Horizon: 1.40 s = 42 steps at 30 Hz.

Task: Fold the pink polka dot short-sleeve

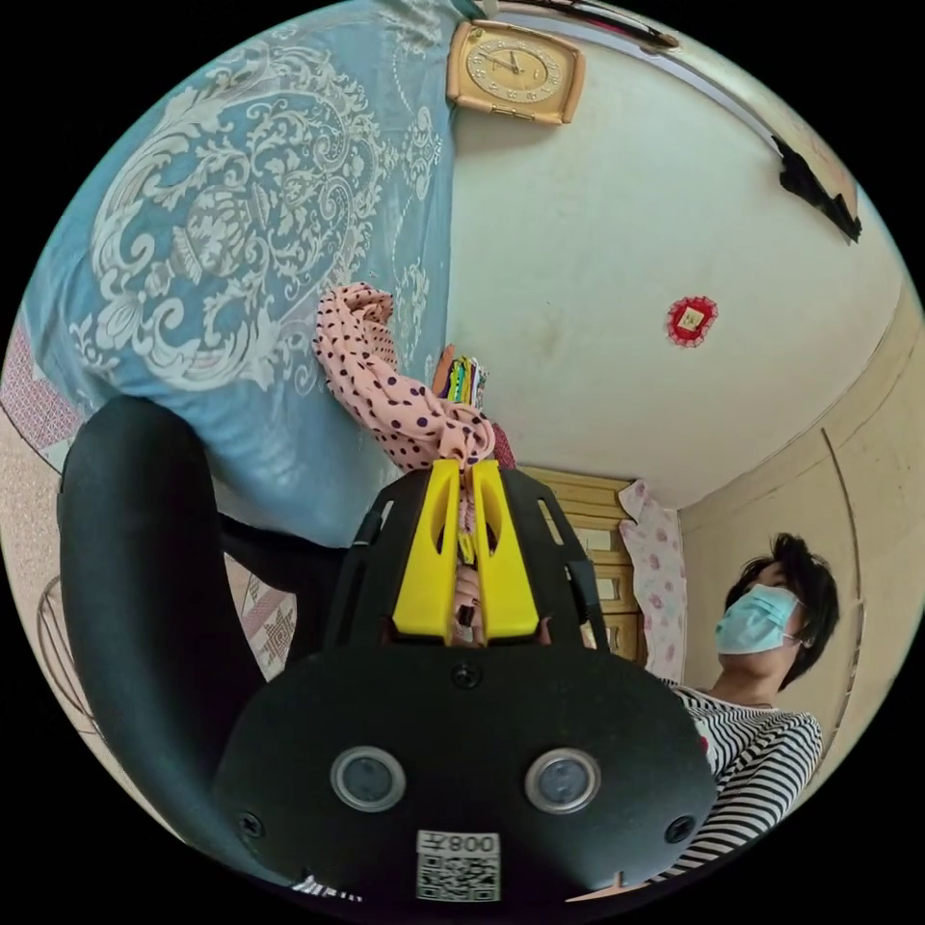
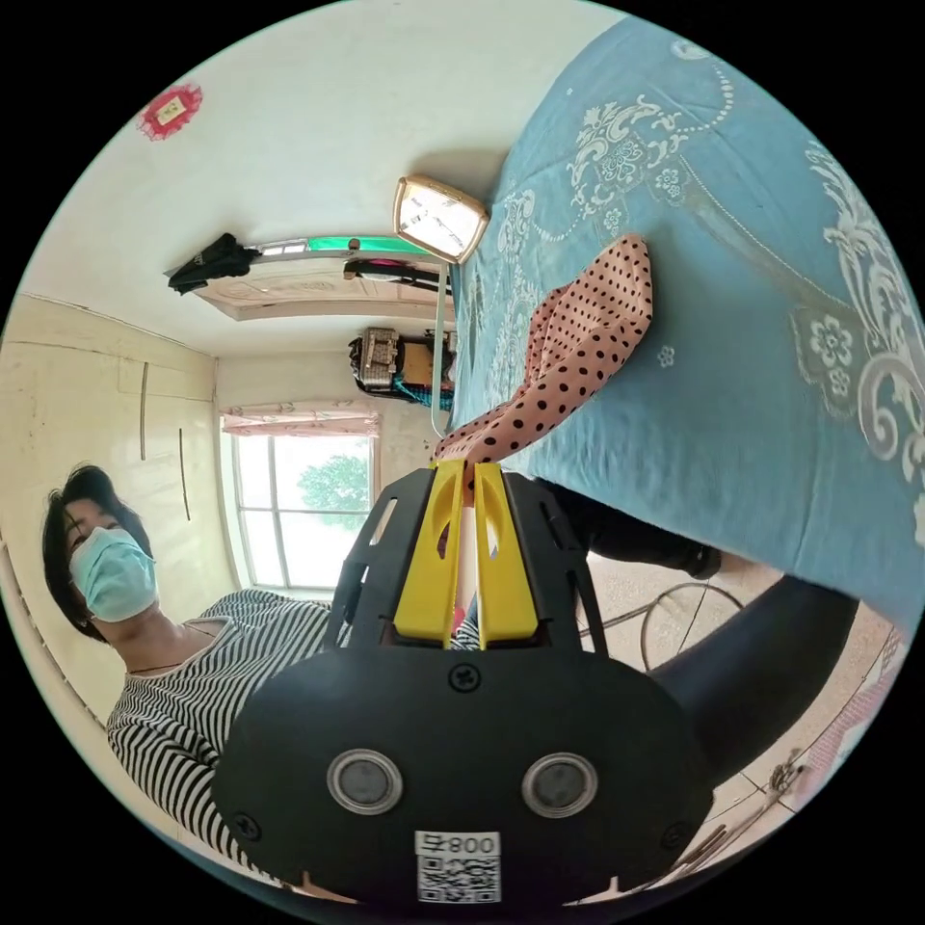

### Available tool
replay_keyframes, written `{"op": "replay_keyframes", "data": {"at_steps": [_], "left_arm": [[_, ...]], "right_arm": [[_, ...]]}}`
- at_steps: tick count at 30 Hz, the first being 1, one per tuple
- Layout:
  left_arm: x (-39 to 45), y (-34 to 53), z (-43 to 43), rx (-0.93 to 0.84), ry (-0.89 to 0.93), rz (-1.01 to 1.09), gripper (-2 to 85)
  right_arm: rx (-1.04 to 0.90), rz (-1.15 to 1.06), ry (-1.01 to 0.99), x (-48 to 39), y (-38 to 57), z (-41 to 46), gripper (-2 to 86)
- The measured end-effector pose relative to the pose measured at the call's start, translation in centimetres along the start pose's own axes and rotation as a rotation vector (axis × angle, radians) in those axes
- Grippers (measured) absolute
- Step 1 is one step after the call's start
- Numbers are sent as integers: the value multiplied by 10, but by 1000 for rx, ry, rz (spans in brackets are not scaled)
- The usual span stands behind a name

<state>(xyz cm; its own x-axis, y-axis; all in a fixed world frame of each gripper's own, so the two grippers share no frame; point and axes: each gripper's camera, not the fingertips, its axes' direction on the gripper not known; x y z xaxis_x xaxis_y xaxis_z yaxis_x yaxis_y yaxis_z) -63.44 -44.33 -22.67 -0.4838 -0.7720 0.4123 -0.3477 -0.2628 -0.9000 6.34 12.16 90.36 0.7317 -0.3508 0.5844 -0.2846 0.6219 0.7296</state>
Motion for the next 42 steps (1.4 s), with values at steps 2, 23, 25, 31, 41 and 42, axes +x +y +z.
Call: {"op": "replay_keyframes", "data": {"at_steps": [2, 23, 25, 31, 41, 42], "left_arm": [[14, 21, 24, -55, 3, 18, 26], [232, -32, 489, -317, 19, 465, 24], [250, -36, 542, -317, 41, 496, 23], [268, -22, 716, -375, 91, 526, 24], [101, 82, 952, -694, -189, 275, 24], [89, 89, 961, -713, -206, 247, 24]], "right_arm": [[28, -2, -9, 5, 30, -21, 18], [349, -266, 6, 17, 13, -366, 16], [378, -312, 38, 7, -3, -422, 16], [438, -345, 207, 3, -6, -550, 16], [460, 84, 357, 202, 70, -662, 15], [458, 141, 364, 227, 83, -667, 15]]}}
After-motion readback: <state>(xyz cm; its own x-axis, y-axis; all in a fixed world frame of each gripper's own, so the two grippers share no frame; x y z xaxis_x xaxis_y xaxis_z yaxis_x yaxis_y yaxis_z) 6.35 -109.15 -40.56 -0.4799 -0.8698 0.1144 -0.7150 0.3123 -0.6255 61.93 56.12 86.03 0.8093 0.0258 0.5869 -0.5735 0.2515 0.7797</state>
